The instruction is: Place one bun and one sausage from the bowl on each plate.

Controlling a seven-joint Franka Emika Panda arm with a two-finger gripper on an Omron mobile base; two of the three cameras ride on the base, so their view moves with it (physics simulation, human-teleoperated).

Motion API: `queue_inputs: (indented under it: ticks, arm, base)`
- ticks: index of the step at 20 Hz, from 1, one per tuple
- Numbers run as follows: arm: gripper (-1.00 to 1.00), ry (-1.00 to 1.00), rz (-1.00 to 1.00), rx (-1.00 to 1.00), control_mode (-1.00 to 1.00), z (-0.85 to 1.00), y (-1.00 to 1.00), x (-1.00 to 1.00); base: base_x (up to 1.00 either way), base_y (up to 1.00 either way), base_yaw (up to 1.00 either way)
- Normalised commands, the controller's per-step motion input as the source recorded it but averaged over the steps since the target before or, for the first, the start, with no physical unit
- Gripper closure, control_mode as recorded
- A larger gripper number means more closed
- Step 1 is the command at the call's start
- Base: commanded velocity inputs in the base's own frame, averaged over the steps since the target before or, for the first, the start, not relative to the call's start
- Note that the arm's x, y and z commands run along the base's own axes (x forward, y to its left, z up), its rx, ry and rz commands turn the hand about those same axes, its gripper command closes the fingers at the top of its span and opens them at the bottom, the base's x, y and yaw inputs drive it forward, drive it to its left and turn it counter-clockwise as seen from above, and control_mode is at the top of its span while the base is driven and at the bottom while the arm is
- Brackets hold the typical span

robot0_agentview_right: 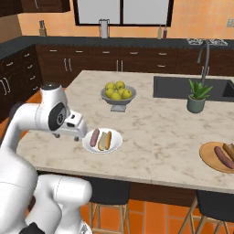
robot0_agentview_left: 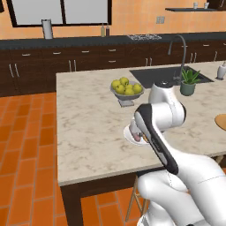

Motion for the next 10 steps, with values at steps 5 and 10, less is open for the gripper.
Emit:
queue_inputs:
  ticks: [5, 10]
  arm:
    - [-1.0, -0.01, 0.0, 0.0, -1.0, 0.83, -0.17, -1.0]
    - [-1.0, 0.0, 0.0, 0.0, -1.0, 0.73, -0.07, -1.0]
  base:
    - [0.0, 0.0, 0.0]
    - [0.0, 0.0, 0.0]
